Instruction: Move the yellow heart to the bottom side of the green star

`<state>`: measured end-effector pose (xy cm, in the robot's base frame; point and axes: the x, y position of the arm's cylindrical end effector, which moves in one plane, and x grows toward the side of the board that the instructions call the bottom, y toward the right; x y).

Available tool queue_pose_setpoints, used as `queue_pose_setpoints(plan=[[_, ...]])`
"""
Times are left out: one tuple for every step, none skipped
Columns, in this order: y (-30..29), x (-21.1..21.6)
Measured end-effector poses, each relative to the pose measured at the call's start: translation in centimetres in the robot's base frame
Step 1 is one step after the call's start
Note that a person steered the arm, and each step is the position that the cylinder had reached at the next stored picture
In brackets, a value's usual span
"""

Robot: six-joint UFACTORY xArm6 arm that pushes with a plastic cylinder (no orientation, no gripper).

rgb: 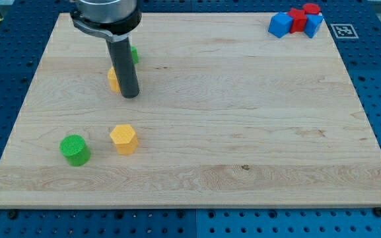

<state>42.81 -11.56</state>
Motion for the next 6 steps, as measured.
queue_pose_setpoints(plan=[[-0.8,1.4],[-1.8,1.3],[-2.0,0.1],[-1.8,-0.4],[-1.7,-0.5],[-1.7,-1.7]])
